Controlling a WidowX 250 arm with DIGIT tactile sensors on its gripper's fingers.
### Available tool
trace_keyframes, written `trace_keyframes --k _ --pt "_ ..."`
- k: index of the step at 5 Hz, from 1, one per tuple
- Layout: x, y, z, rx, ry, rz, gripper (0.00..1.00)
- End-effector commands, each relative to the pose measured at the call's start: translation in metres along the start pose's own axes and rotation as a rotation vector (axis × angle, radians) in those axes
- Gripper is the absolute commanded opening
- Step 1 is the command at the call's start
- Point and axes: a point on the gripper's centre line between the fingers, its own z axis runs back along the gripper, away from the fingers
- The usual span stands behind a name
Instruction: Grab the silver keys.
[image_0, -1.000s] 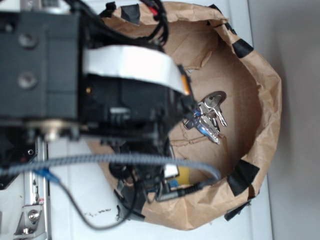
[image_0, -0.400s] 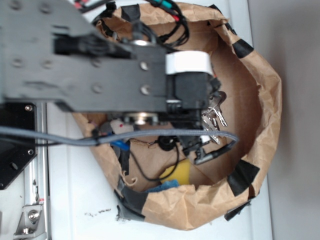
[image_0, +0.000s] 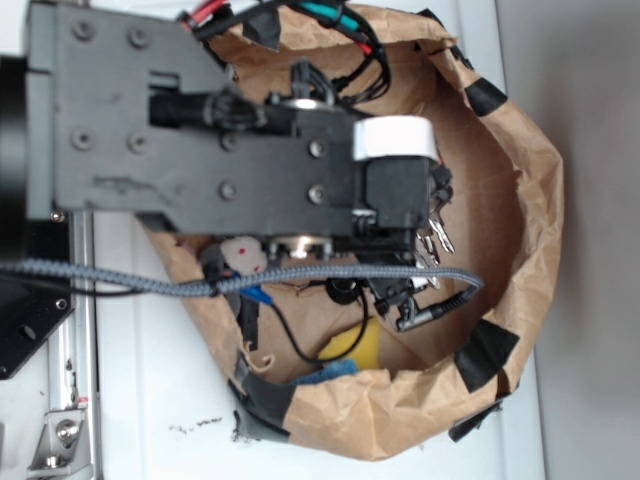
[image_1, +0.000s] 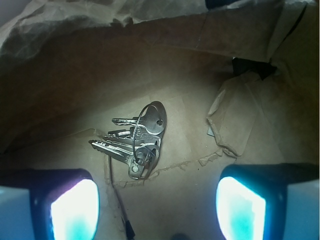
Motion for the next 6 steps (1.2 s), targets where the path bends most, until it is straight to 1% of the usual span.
trace_keyframes --k 1,2,3,4,5,6 --pt "0.019 -0.001 -0.023 0.02 -0.068 -0.017 1.0" --pt "0.022 -0.005 -0.043 0.016 -0.081 -0.019 1.0" --pt "0.021 -0.012 -0.048 -0.005 -0.098 -0.025 1.0" --pt "0.021 -0.014 -0.057 -0.002 -0.092 -0.036 1.0" --pt "0.024 -0.014 -0.068 0.018 -0.095 -0.004 0.0" --pt "0.03 -0.011 -0.076 0.043 -0.104 0.017 0.0"
